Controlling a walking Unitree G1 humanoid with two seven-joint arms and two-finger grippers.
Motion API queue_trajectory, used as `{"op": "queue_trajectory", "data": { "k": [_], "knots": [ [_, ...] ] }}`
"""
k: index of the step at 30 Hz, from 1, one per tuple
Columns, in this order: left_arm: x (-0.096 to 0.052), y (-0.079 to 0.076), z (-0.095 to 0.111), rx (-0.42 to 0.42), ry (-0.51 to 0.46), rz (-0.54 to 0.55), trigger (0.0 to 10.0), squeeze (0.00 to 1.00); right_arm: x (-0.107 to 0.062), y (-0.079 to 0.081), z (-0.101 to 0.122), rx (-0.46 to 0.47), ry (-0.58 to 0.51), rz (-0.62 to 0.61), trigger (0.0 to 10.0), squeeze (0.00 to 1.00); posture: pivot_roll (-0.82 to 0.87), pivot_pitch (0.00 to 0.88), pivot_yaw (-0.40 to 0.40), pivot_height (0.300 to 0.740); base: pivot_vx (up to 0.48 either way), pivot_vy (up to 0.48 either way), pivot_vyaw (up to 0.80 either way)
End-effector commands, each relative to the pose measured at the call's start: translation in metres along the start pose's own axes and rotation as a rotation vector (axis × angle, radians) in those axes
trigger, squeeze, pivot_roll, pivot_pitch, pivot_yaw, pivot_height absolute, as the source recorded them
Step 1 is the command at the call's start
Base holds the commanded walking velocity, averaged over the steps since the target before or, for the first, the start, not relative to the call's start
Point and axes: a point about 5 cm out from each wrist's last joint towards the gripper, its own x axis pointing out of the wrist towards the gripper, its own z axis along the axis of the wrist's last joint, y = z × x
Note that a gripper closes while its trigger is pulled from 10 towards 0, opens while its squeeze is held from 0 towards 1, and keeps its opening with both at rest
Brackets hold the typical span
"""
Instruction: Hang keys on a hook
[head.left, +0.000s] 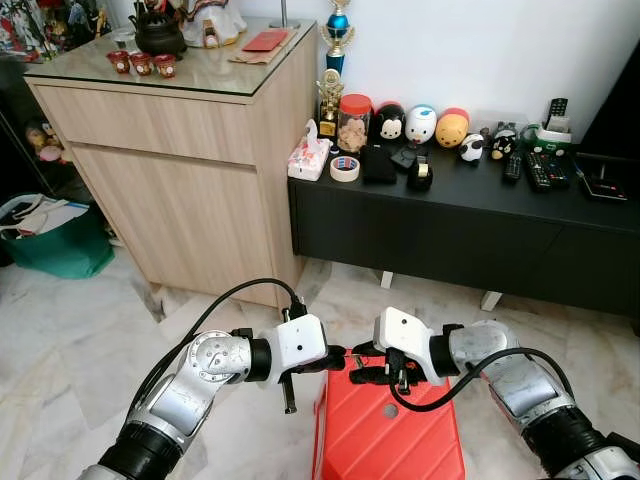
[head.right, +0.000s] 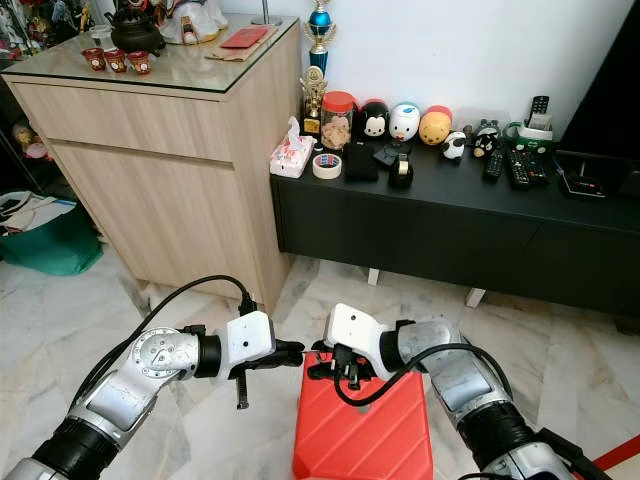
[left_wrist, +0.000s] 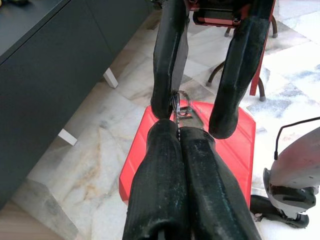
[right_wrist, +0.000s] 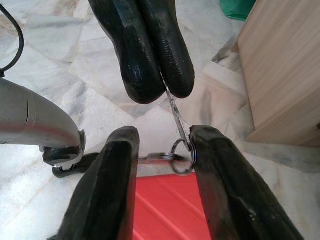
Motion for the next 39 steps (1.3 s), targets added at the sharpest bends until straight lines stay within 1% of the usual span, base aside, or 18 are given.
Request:
{"op": "queue_trajectory", "data": {
  "k": [1, 2, 3, 13, 18, 19, 20, 21, 23, 24, 26, 27, 29, 32, 33, 35, 37, 39],
  "knots": [
    [-0.004, 0.0, -0.003, 0.004, 0.015, -0.001, 0.0, 0.0, -0.003, -0.006, 0.002, 0.014, -0.02, -0.049, 10.0, 0.19, 0.03, 0.0, -0.023, 0.74, 0.0, 0.0, 0.0],
    [-0.004, 0.0, -0.003, 0.004, 0.015, -0.001, 0.0, 0.0, -0.003, -0.006, 0.002, 0.014, -0.02, -0.049, 10.0, 0.19, 0.03, 0.0, -0.023, 0.74, 0.0, 0.0, 0.0],
    [-0.005, -0.001, -0.004, 0.001, 0.016, -0.002, 0.0, 0.0, -0.004, -0.008, 0.003, 0.019, -0.033, -0.068, 10.0, 0.0, 0.03, 0.0, -0.023, 0.74, 0.0, 0.0, 0.0],
    [-0.009, -0.006, -0.011, -0.019, 0.043, -0.008, 0.0, 0.0, -0.017, -0.019, 0.009, 0.06, -0.109, -0.136, 10.0, 0.0, 0.02, 0.0, -0.023, 0.74, 0.0, 0.0, 0.0],
    [-0.016, -0.007, -0.025, -0.095, 0.065, 0.064, 0.0, 0.0, -0.021, -0.023, -0.003, 0.135, -0.114, -0.225, 10.0, 0.0, 0.03, 0.0, -0.023, 0.74, 0.0, 0.0, 0.0],
    [-0.019, -0.009, -0.032, -0.126, 0.075, 0.099, 1.2, 0.0, -0.02, -0.022, -0.009, 0.173, -0.119, -0.258, 10.0, 0.0, 0.03, 0.0, -0.022, 0.74, 0.0, 0.0, 0.0],
    [-0.021, -0.009, -0.036, -0.155, 0.076, 0.125, 9.3, 0.0, -0.019, -0.021, -0.013, 0.2, -0.124, -0.278, 10.0, 0.0, 0.03, 0.0, -0.022, 0.74, 0.0, 0.0, 0.0],
    [-0.023, -0.01, -0.041, -0.179, 0.077, 0.161, 10.0, 0.0, -0.018, -0.02, -0.018, 0.23, -0.131, -0.303, 10.0, 0.0, 0.03, 0.0, -0.02, 0.74, 0.0, 0.0, 0.0],
    [-0.027, -0.011, -0.05, -0.242, 0.074, 0.249, 10.0, 0.0, -0.015, -0.018, -0.03, 0.303, -0.144, -0.377, 10.0, 0.0, 0.03, 0.0, -0.019, 0.74, 0.0, 0.0, 0.0],
    [-0.027, -0.011, -0.05, -0.242, 0.074, 0.249, 10.0, 0.0, -0.015, -0.018, -0.03, 0.303, -0.144, -0.377, 10.0, 0.0, 0.03, 0.0, -0.019, 0.74, 0.0, 0.0, 0.0],
    [-0.03, -0.013, -0.057, -0.296, 0.073, 0.311, 10.0, 0.0, -0.014, -0.018, -0.042, 0.368, -0.132, -0.458, 10.0, 0.0, 0.03, 0.0, -0.018, 0.74, 0.0, 0.0, 0.0],
    [-0.034, -0.014, -0.067, -0.353, 0.081, 0.393, 10.0, 0.0, -0.011, -0.016, -0.056, 0.459, -0.125, -0.544, 10.0, 0.0, 0.03, 0.0, -0.018, 0.74, 0.0, 0.0, 0.0],
    [-0.038, -0.016, -0.08, -0.42, 0.089, 0.498, 10.0, 0.0, -0.007, -0.01, -0.076, 0.579, -0.111, -0.648, 10.0, 0.0, 0.03, 0.0, -0.018, 0.74, 0.0, 0.0, 0.0],
    [-0.048, -0.018, -0.103, -0.535, 0.111, 0.703, 10.0, 0.0, 0.004, 0.012, -0.108, 0.764, -0.035, -0.77, 10.0, 0.0, 0.03, 0.0, -0.017, 0.74, 0.0, 0.0, 0.0],
    [-0.048, -0.018, -0.103, -0.535, 0.111, 0.703, 10.0, 0.0, 0.004, 0.012, -0.108, 0.764, -0.035, -0.77, 10.0, 0.0, 0.03, 0.0, -0.017, 0.74, 0.0, 0.0, 0.0],
    [-0.055, -0.023, -0.118, -0.615, 0.145, 0.824, 10.0, 0.0, 0.011, 0.033, -0.126, 0.861, 0.023, -0.815, 10.0, 0.0, 0.03, 0.0, -0.014, 0.74, 0.0, 0.0, 0.0],
    [-0.057, -0.025, -0.123, -0.646, 0.157, 0.858, 10.0, 0.0, 0.013, 0.04, -0.132, 0.891, 0.038, -0.833, 10.0, 0.0, 0.03, 0.0, -0.014, 0.74, 0.0, 0.0, 0.0],
    [-0.065, -0.034, -0.137, -0.729, 0.199, 0.97, 10.0, 0.0, 0.017, 0.062, -0.149, 1.029, 0.078, -0.927, 10.0, 0.0, 0.02, 0.0, -0.008, 0.74, 0.0, 0.0, 0.0]
  ]
}}
